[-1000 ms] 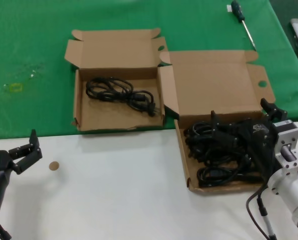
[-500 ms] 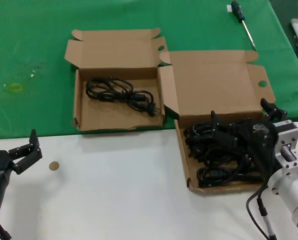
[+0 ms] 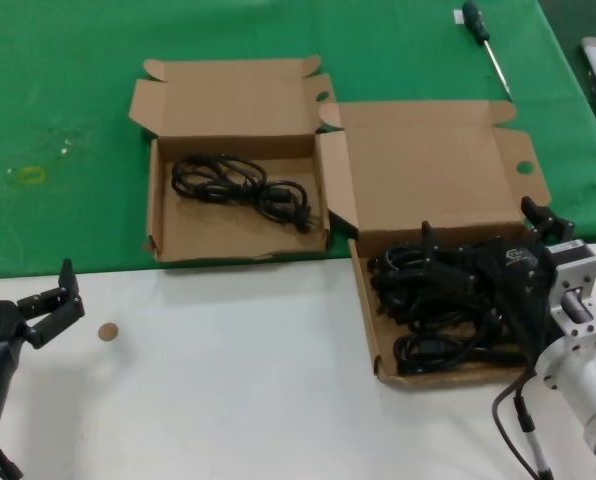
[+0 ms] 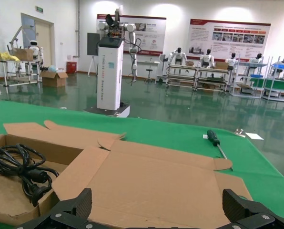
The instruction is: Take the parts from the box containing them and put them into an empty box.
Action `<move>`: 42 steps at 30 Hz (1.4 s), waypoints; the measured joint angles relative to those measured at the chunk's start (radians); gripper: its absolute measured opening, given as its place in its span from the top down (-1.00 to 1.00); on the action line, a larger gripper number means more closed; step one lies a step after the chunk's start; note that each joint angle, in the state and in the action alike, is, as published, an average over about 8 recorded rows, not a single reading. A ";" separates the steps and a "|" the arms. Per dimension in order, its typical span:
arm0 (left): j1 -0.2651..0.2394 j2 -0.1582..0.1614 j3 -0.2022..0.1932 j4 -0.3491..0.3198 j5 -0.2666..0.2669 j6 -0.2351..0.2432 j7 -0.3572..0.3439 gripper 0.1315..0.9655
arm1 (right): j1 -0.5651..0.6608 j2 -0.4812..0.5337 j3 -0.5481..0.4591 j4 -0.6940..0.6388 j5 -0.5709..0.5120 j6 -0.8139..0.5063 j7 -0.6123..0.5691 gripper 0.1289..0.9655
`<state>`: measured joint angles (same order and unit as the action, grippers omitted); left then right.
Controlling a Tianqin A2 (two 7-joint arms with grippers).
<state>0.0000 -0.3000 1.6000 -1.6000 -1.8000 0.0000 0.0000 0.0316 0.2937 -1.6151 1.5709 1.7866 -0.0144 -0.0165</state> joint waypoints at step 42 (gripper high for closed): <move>0.000 0.000 0.000 0.000 0.000 0.000 0.000 -1.00 | 0.000 0.000 0.000 0.000 0.000 0.000 0.000 -1.00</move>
<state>0.0000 -0.3000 1.6000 -1.6000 -1.8000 0.0000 0.0000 0.0316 0.2937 -1.6151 1.5709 1.7866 -0.0144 -0.0166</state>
